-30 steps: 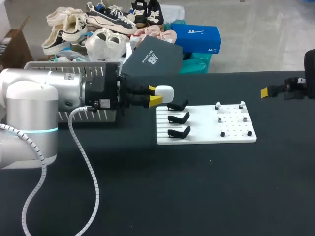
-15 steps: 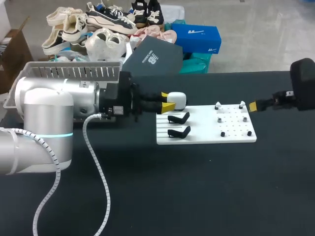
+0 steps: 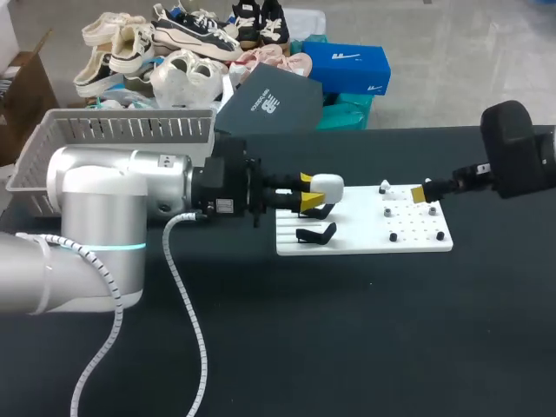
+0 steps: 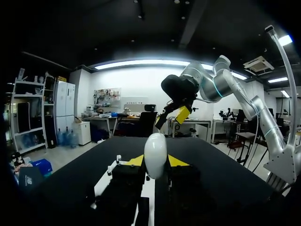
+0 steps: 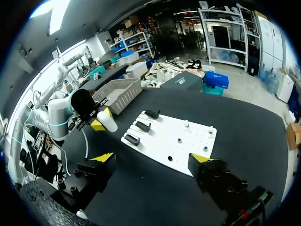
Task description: Pick up each earbud case from the left stands, insert the matching earbuds, close the lid, and place the case in the box.
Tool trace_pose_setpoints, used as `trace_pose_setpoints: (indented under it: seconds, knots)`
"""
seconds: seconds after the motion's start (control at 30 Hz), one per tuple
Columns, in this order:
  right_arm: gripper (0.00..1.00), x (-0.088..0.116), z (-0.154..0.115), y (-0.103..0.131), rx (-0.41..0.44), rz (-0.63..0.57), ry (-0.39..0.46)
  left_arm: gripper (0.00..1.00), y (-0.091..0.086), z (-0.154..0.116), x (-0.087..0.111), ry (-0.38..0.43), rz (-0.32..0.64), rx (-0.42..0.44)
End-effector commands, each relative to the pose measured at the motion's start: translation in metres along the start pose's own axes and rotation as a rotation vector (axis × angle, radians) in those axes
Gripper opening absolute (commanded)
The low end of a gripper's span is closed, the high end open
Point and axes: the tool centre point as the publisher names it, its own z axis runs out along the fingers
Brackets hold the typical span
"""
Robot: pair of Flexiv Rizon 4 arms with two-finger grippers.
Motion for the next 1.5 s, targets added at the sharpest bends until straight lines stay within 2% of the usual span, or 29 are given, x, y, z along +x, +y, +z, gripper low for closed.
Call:
trace_pose_setpoints:
  seconds: [0.03,0.43,0.83,1.5]
  knots:
    - [1.00,0.000,0.007,0.013,0.042,-0.001,0.011,0.00,0.003,0.005,0.001,-0.001,0.005,0.006]
    - [1.00,0.000,0.028,0.039,0.035,-0.031,0.044,0.00,0.004,0.005,0.002,0.001,0.007,-0.008]
    - [1.00,-0.019,0.057,0.069,0.009,-0.071,0.061,0.00,0.004,0.005,0.002,0.001,0.007,-0.008]
    - [1.00,-0.031,0.081,0.073,0.056,-0.054,0.082,0.00,0.004,0.005,0.002,0.001,0.007,-0.008]
